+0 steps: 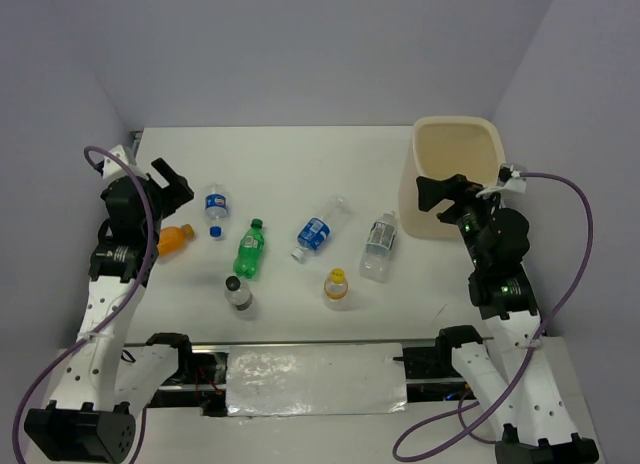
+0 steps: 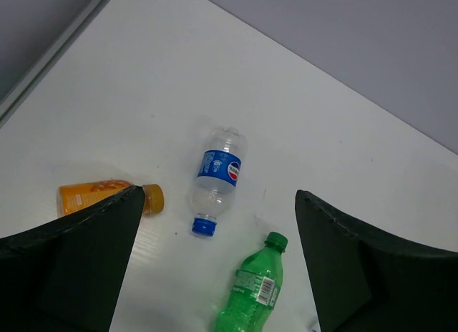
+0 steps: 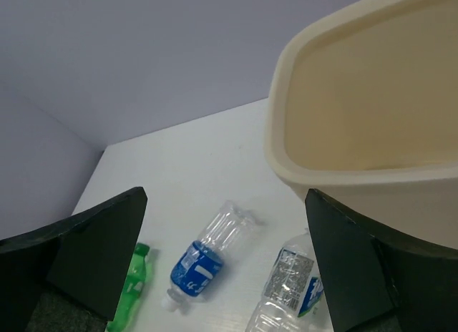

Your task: Put the plastic bottles in the bin

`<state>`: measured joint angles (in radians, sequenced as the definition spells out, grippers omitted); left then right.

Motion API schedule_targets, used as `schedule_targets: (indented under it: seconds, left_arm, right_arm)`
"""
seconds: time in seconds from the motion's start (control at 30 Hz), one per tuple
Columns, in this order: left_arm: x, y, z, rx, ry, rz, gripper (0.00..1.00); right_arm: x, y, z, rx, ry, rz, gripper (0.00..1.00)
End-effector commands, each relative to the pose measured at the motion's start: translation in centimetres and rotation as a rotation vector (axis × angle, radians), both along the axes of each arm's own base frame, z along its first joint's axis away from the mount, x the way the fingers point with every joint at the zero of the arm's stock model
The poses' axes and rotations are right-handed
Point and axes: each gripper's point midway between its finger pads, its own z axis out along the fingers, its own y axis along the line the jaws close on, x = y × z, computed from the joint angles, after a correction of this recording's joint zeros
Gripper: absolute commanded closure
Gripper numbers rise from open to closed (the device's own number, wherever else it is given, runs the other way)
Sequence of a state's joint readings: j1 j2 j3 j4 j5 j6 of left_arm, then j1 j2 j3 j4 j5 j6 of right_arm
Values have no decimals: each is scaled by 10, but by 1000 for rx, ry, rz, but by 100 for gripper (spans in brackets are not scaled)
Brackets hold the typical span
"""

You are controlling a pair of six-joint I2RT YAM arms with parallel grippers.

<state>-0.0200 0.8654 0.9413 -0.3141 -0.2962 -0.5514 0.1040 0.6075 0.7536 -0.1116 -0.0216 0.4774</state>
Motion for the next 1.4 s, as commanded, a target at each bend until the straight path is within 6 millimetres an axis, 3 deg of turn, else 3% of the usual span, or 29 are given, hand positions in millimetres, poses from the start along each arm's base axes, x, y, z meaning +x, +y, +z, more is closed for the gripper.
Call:
schedule_targets:
  seconds: [0.0, 0.2, 0.23, 0.27, 0.3, 0.33, 0.37, 0.4, 0.43, 0.47, 0.57, 0.6, 0.67, 0.77, 0.93, 1.07, 1.37]
  left_arm:
    - [-6, 10, 4, -19, -43, 69, 1]
    - [-1, 1, -10, -12, -1, 9, 1]
    - [0, 0, -13, -14, 10, 6, 1]
    - [3, 0, -17, -20, 25, 8, 1]
    - [3, 0, -20, -20, 38, 10, 1]
    - [3, 0, -22, -23, 50, 11, 1]
    - [4, 1, -26, -23, 62, 15, 1]
    - [4, 2, -29, -24, 72, 20, 1]
    - [4, 2, -33, -32, 81, 28, 1]
    - [3, 3, -35, -34, 88, 34, 1]
    - [0, 5, -43, -31, 113, 45, 1]
    - [-1, 5, -44, -31, 114, 48, 1]
    - [-3, 8, -46, -26, 121, 63, 1]
    - [-7, 13, -49, -23, 132, 92, 1]
    - [-7, 11, -50, -25, 128, 84, 1]
    - [-5, 8, -52, -31, 127, 62, 1]
    - [1, 7, -59, -34, 149, 59, 1]
  right_arm:
    - [-17, 26, 40, -34, -132, 166, 0]
    - [-27, 74, 54, -118, -207, 422, 0]
    - [-16, 82, 38, -146, -133, 437, 0]
    - [-25, 107, 49, -163, -135, 503, 0]
    - [-14, 104, 34, -196, -48, 424, 0]
    - [-2, 115, 19, -248, 15, 414, 0]
    - [-6, 134, 13, -264, 50, 444, 0]
    - [2, 131, 12, -283, 87, 376, 0]
    - [12, 140, -5, -297, 146, 362, 0]
    - [13, 147, -6, -301, 170, 359, 0]
    - [29, 142, -51, -358, 331, 198, 0]
    - [22, 148, -64, -407, 371, 182, 0]
    - [28, 138, -88, -403, 454, 42, 0]
    - [20, 126, -120, -365, 560, -59, 0]
    - [7, 109, -151, -338, 641, -149, 0]
    - [-6, 82, -173, -399, 706, -259, 0]
    - [-1, 79, -237, -411, 789, -305, 0]
